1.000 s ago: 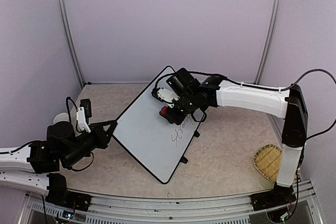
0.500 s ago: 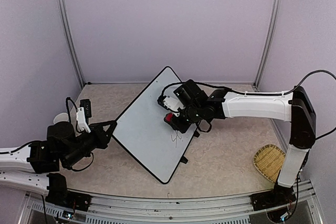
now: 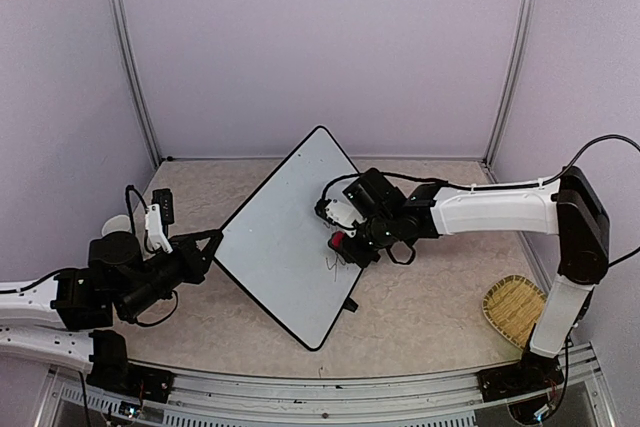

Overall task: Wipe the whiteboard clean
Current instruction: Erase the whiteboard at the center of the board.

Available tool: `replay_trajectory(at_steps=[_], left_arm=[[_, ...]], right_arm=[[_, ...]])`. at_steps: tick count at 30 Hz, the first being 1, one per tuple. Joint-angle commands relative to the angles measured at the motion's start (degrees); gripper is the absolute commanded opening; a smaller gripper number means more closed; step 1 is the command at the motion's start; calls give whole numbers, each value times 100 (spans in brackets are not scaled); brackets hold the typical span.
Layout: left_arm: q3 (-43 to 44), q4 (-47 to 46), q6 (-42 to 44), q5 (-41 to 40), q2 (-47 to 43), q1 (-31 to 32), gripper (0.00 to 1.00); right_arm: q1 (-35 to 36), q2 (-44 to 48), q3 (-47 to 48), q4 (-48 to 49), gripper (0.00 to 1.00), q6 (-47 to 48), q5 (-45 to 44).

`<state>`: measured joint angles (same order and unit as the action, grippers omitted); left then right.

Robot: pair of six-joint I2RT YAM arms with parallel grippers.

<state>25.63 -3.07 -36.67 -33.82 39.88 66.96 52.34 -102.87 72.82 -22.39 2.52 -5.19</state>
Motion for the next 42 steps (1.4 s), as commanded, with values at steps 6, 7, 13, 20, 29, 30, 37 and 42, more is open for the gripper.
replay_trajectory(at_steps=[6,7,13,20,29,30,37,42], left_arm=[[-120,262,415,1049,134,168,0],[-125,275,408,1046,127,167,0],[-146,331,379,1023,40,165,0],[-172,324,374,1010,11,168,0],[-187,364,387,996,-36,168,0],[-182,368,390,992,-38,163,0],[-183,359,385,1009,-45,168,0],[-182,351,387,1010,-42,164,0]], right_arm=[[-39,-397,866,-421,20,-16,59],[-38,-433,1022,-461,20,-3,47],[-28,-646,1810,-704,20,70,13],[-36,-734,2045,-820,21,101,-61],[-32,-594,962,-528,20,-35,-149],[-32,-563,840,-488,20,-55,-175],[-83,-295,121,-265,20,-161,-209],[-130,-190,-116,-170,20,-208,-185]])
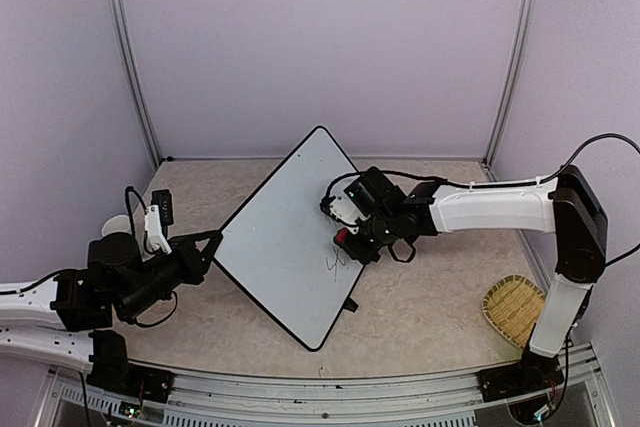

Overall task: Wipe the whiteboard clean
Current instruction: Erase the whiteboard at the center of the board.

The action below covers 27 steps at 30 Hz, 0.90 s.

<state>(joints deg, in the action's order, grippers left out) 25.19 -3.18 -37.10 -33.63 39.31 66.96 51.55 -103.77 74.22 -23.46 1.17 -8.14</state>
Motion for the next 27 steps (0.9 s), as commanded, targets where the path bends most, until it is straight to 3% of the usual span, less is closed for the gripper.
replay_trajectory(at_steps=[1,20,27], left_arm=[[-142,362,424,990,19,166,0],[-113,380,431,972,59,168,0],[-77,396,447,955,77,168,0]], right_arm=[[-53,-100,-248,-58,20,-73,113],[-57,-789,2078,-795,21,180,126],[-56,-822,1946,-778,21,208,30]])
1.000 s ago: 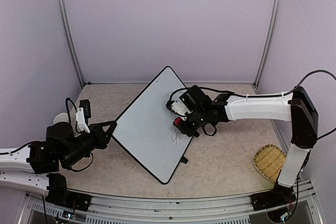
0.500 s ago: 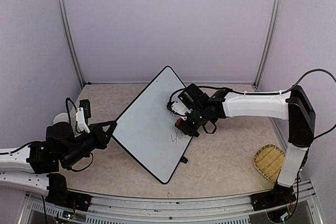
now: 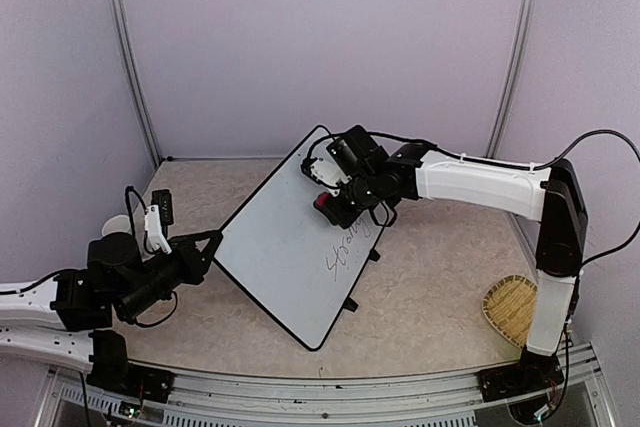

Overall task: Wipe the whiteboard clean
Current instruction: Erase the whiteboard at the center of the board.

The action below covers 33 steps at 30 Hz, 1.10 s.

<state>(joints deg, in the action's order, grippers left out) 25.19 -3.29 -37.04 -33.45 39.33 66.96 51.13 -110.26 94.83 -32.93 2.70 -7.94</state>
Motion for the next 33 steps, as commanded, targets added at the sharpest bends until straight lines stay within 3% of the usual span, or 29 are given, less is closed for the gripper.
replay_trajectory(at_steps=[1,10,21,26,33], left_arm=[[-78,406,446,937,60,166,0],[-100,373,447,954,108,167,0],[-141,390,413,962,39,168,0],[-170,365,406,970,42,168,0],[-156,347,407,980,85,162,0]], right_arm=[[-10,-148,-247,217,21,48,9],[-17,179,-1446,665,21,-89,15],[-95,425,-2075,902,21,-168,34],[-129,377,-1896,903,21,-176,86],[-125,75,-864,553,20,-76,157]])
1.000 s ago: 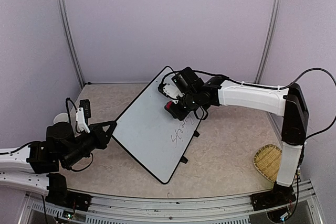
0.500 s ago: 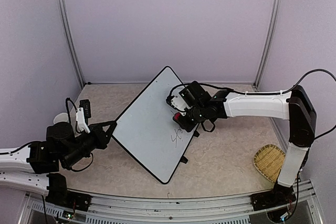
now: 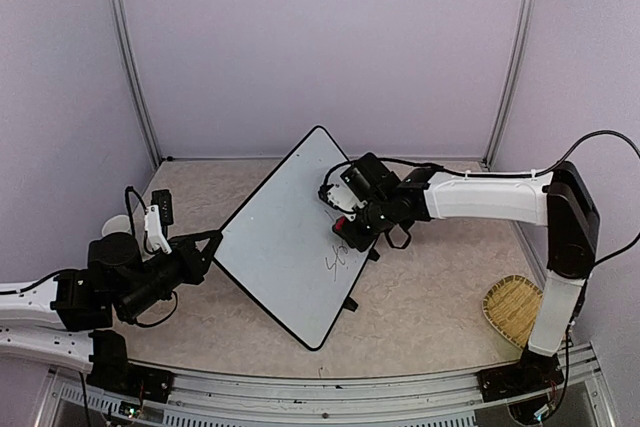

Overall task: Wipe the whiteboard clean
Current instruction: Erase the whiteboard at the center of the board.

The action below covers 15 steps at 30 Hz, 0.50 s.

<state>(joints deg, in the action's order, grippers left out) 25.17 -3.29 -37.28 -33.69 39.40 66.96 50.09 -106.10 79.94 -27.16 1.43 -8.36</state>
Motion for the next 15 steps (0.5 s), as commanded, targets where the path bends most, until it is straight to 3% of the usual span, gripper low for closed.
replay_trajectory(at_steps=[1,9,15], left_arm=[[-159,347,432,1003,59,165,0],[-205,351,401,989,24,168,0],[-197,363,419,979,16,163,0]], right_arm=[[-24,-389,785,-69,21,66,203],[-25,-717,1741,-391,21,138,183],[-19,-744,1599,-384,21,138,118]])
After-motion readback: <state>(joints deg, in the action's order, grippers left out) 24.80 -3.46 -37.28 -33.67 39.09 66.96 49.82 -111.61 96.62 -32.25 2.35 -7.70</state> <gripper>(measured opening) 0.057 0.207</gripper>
